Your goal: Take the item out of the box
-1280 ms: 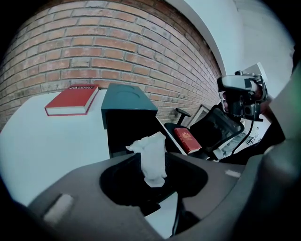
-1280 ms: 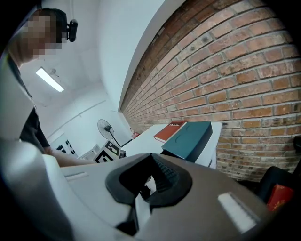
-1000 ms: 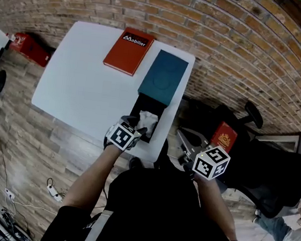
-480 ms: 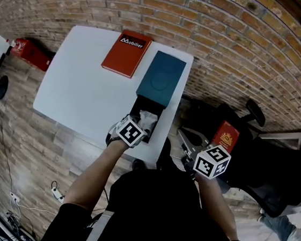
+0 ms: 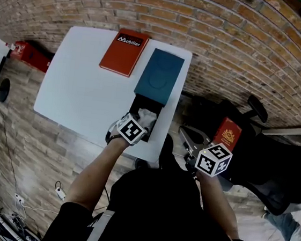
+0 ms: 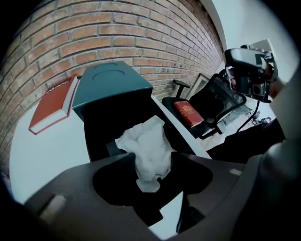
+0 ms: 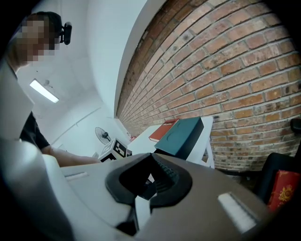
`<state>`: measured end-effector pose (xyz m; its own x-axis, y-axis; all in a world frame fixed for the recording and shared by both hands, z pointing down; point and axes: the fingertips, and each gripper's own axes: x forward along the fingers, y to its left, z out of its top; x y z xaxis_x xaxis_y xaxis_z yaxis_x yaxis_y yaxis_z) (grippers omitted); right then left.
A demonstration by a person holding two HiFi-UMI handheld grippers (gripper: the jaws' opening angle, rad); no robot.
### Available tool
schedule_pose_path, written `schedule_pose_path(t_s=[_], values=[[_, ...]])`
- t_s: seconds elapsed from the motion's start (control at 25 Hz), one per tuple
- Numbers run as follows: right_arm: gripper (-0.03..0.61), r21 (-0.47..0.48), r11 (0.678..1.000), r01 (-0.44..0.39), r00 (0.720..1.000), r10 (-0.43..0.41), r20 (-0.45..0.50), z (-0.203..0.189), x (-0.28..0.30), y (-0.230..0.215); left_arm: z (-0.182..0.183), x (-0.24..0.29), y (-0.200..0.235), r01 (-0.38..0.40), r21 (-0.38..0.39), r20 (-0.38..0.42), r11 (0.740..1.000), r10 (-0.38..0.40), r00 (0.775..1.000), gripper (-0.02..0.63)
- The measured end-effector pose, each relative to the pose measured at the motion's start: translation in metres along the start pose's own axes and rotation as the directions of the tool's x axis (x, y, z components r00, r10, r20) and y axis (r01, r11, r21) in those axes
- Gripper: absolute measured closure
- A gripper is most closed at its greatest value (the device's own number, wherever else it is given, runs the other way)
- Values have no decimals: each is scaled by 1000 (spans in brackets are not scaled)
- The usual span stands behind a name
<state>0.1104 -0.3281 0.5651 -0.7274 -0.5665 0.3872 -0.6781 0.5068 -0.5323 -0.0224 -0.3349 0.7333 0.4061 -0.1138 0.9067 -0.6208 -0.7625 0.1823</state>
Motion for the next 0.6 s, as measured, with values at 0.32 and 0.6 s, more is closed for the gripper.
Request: schedule_pose_path(t_s=[0.32, 0.6], values=[[577, -13, 1000, -14, 1000, 14, 7, 8, -2, 1, 5, -3, -6, 8, -7, 35, 1000, -8, 999, 407], [577, -37, 999, -19, 1000, 19, 7, 11, -8, 9, 9, -28, -3, 4, -71, 119, 997, 4, 993, 434]])
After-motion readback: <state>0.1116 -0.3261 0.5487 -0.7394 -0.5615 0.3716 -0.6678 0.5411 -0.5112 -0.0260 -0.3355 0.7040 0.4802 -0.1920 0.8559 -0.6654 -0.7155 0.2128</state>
